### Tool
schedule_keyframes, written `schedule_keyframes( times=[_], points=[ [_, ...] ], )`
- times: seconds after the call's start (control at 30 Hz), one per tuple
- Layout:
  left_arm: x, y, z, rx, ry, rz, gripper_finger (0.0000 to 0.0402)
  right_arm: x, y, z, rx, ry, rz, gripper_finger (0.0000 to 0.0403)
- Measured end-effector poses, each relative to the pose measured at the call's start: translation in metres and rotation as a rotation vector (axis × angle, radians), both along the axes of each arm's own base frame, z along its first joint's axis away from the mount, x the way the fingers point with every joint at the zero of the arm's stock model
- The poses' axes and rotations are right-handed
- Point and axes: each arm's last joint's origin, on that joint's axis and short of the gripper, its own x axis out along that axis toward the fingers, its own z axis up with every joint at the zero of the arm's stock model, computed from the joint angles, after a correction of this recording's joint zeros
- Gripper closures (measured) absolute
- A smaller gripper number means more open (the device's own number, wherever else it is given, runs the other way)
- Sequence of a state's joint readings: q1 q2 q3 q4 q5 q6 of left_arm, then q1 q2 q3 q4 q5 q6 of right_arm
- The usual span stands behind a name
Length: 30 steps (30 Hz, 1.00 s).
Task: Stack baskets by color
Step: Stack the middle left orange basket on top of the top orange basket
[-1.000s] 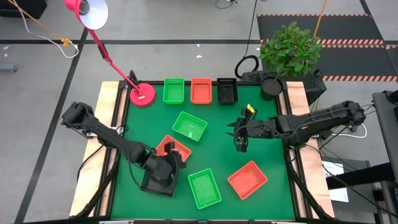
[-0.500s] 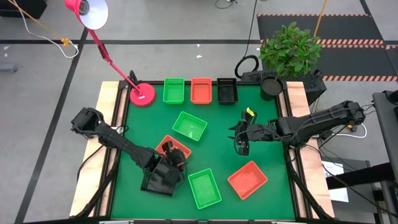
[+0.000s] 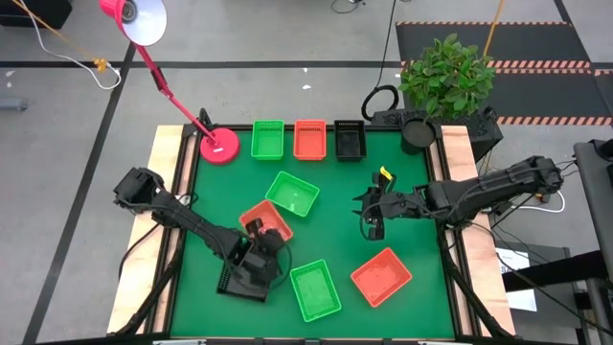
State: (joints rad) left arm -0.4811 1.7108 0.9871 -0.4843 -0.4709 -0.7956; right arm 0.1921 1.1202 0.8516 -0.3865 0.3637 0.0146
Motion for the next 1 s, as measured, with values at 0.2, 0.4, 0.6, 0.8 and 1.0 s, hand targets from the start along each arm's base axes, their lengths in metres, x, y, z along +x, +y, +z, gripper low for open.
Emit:
schedule_keyframes(
  times=[0.2,0.4,0.6,0.8,1.0],
  points=[
    [-0.01,0.007,0.006,-0.017,0.047,0.083,0.0383,0.0,0.0,0.0,0.0,0.0,0.0,0.0259],
    [-0.022,0.011,0.031,-0.074,0.052,0.026,0.0394,0.0,0.0,0.0,0.0,0.001,0.0,0.0259],
    [-0.03,0.014,0.08,-0.039,-0.021,-0.145,0.0394,-0.001,0.0,-0.001,-0.002,0.008,0.0,0.0259],
    [-0.022,0.02,0.131,0.211,-0.046,-0.414,0.0392,-0.001,0.0,-0.001,-0.003,0.011,0.001,0.0259],
    [-0.004,0.051,0.177,0.427,-0.066,-0.534,0.0393,-0.002,0.0,-0.004,0.022,0.016,-0.023,0.0259]
  ],
)
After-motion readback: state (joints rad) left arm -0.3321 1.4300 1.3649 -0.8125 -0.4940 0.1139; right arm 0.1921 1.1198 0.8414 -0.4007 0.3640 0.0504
